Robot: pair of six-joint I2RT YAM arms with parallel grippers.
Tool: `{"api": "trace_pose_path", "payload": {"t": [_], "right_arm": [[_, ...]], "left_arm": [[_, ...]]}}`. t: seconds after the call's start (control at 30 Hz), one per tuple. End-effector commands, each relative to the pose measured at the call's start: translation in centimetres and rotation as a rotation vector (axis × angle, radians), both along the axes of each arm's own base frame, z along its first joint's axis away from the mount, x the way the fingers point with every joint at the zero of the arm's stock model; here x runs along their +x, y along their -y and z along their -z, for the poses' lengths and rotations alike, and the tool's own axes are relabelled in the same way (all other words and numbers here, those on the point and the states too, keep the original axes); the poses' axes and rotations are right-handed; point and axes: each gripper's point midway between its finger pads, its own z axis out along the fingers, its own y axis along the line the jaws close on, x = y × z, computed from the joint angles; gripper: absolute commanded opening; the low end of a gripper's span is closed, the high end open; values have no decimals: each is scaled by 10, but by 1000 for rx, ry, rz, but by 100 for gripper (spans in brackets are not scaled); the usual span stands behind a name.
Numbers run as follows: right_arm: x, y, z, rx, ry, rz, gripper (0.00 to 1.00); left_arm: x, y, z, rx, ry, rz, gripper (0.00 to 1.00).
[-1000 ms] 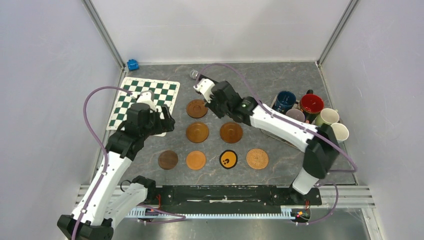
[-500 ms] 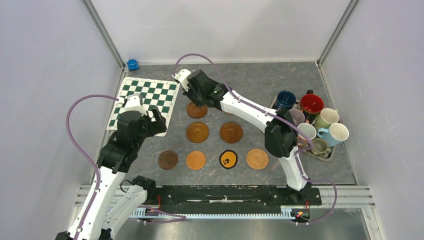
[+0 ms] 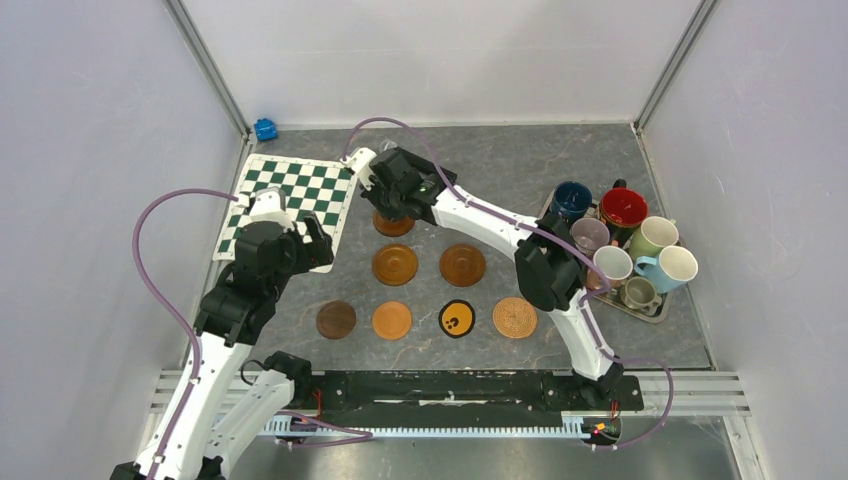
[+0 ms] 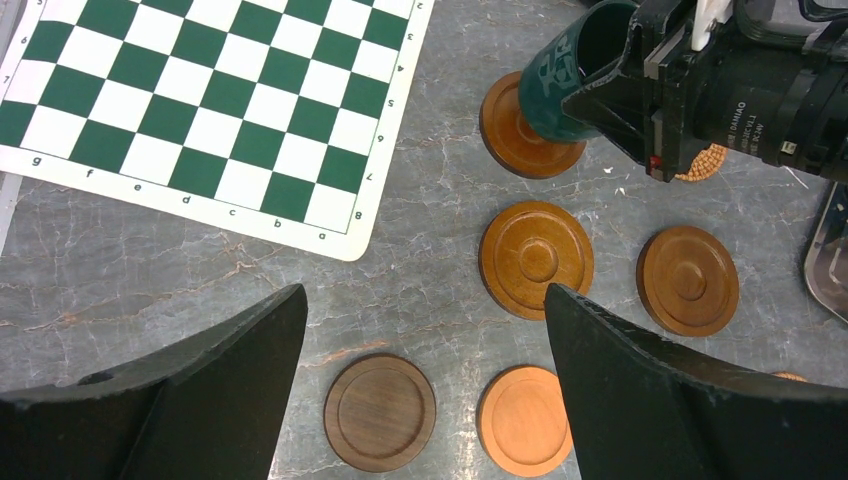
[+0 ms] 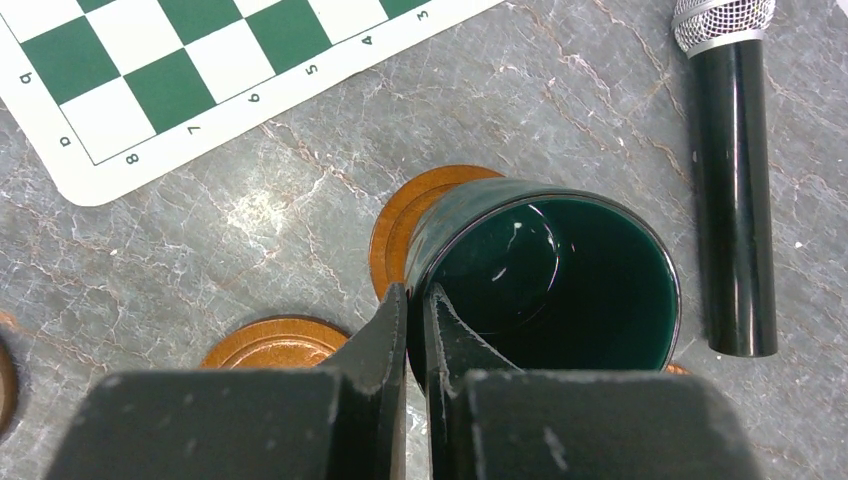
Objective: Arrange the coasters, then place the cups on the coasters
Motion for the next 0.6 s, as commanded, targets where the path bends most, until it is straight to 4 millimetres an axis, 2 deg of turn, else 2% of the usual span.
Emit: {"api": "trace_pose_path", "payload": {"t": [0.0,0.4,0.57], "right_arm": [[13,-23,-36,112,89,-14,1],[17,-20,-9,55,79,-9,3],[16,-21,-5,49,72,-19,6]], "left_arm": [[2,-4,-6,30,28,-5,95],[1,-5,-5,37,24,-11,96],[2,-5,-3,39,18,-9,96]]}}
